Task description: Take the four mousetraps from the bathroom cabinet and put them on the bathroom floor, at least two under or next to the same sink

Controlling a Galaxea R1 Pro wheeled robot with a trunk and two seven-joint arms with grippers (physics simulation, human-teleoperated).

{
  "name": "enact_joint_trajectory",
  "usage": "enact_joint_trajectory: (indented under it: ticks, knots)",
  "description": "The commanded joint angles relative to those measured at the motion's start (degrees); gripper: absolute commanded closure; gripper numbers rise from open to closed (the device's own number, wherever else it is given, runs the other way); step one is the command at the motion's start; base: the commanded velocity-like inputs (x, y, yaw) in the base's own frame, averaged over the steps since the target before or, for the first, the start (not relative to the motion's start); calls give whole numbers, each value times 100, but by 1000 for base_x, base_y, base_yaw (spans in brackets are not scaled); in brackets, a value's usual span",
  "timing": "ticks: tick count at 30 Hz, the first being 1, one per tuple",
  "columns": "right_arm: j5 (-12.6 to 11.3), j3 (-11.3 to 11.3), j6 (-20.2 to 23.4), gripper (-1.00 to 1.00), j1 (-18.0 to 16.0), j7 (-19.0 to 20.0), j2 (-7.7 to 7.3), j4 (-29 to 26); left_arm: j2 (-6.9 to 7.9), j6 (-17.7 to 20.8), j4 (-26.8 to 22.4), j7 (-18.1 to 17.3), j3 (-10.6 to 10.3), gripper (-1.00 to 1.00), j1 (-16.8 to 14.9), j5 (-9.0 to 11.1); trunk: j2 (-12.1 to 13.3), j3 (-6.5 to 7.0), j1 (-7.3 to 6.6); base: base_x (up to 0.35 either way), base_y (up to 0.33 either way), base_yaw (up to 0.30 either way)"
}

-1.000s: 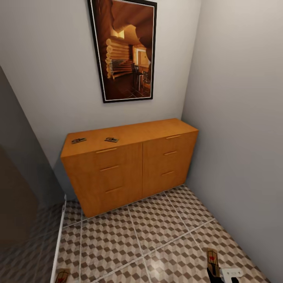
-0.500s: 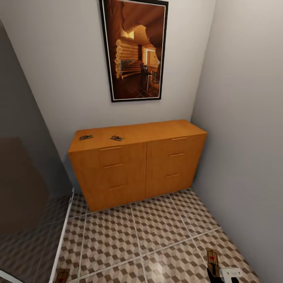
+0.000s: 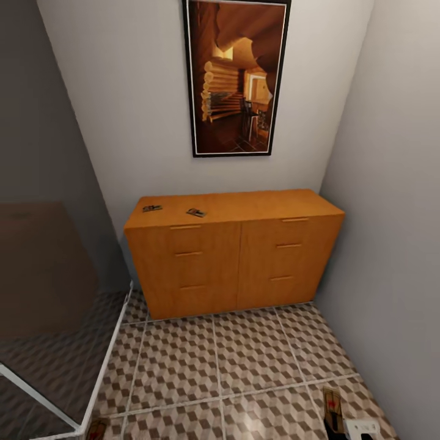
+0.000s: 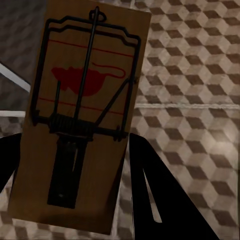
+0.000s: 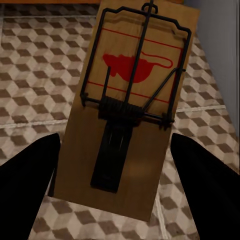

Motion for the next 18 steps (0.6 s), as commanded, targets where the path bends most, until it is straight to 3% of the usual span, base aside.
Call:
enact_joint_trajectory:
  ticks: [1, 11, 18]
  knots:
    - [-46, 8, -19, 100, -2, -10, -2, 6, -4, -20, 18, 49, -48, 100, -9, -11, -3, -7, 0, 0, -288, 285]
    - [-49, 12, -19, 100, -2, -99, 1, 6, -4, -21, 15, 49, -45, 100, -9, -8, -3, -27, 0, -60, -267, 285]
    - [-50, 12, -19, 100, -2, -100, 1, 6, -4, -21, 15, 49, -44, 100, -9, -1, -3, -41, 0, -286, -33, 285]
